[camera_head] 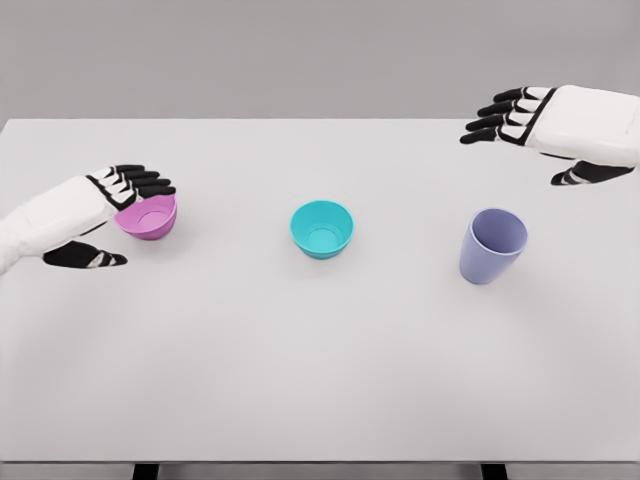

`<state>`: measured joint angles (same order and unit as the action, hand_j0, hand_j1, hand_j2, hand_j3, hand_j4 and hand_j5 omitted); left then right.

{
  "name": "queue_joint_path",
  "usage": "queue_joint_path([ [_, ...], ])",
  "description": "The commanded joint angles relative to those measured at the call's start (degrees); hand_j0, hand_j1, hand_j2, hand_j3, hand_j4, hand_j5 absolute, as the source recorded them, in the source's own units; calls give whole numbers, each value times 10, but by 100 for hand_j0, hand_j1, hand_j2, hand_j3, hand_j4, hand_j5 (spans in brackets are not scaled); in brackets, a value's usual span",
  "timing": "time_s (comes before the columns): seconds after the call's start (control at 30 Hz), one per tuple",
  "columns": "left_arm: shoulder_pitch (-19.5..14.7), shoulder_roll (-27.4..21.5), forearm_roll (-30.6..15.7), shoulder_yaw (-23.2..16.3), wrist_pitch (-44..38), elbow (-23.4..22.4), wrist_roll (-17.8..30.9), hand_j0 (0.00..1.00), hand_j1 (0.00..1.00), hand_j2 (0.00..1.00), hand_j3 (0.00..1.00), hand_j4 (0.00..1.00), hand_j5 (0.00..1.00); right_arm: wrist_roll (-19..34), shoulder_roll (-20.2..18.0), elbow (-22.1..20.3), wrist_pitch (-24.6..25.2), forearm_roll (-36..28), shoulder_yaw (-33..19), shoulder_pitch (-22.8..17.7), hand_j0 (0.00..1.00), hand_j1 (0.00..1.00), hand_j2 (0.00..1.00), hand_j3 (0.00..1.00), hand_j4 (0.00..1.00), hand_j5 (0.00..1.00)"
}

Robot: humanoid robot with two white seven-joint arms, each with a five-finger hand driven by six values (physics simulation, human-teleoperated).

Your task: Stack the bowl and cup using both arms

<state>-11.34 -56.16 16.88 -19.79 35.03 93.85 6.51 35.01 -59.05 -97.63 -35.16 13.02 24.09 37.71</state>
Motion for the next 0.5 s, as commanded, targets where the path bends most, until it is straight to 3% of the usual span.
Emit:
queue_joint_path([
  [0.0,0,5,-2,0,0,-2,3,100,100,100,100,100,100,0,-2,-5,2,-3,-1,0,100,100,100,100,100,100],
  [0.17,-2,3,-1,2,0,-2,5,100,100,100,100,100,100,0,-11,-28,2,-5,-4,5,100,100,100,100,100,100],
  [0.2,-10,0,0,16,0,-4,29,100,100,100,100,100,100,0,-30,-28,2,-8,-10,20,100,100,100,100,100,100],
  [0.27,-19,-6,-25,56,0,-2,163,100,100,100,100,100,100,0,-90,-28,2,-33,-27,30,100,100,100,100,100,100],
  [0.3,-36,-6,-39,58,0,0,207,100,100,100,100,100,100,0,-97,-28,2,-40,-24,28,100,100,100,100,100,100],
  [0.33,-78,-5,-62,51,0,5,285,100,100,100,100,100,100,0,-150,-28,2,-82,9,26,100,100,100,100,100,100],
  [0.37,-97,-2,-65,48,0,20,285,100,100,100,100,100,100,0,-211,-28,2,-102,26,27,100,100,100,100,100,100],
  [0.43,-125,1,-63,29,-114,35,285,100,100,100,100,100,100,0,-222,-27,2,-124,18,33,100,100,100,100,100,100],
  [0.47,-162,0,-63,-20,-162,34,285,100,100,100,100,100,100,0,-215,-27,2,-151,10,36,100,100,100,100,100,100],
])
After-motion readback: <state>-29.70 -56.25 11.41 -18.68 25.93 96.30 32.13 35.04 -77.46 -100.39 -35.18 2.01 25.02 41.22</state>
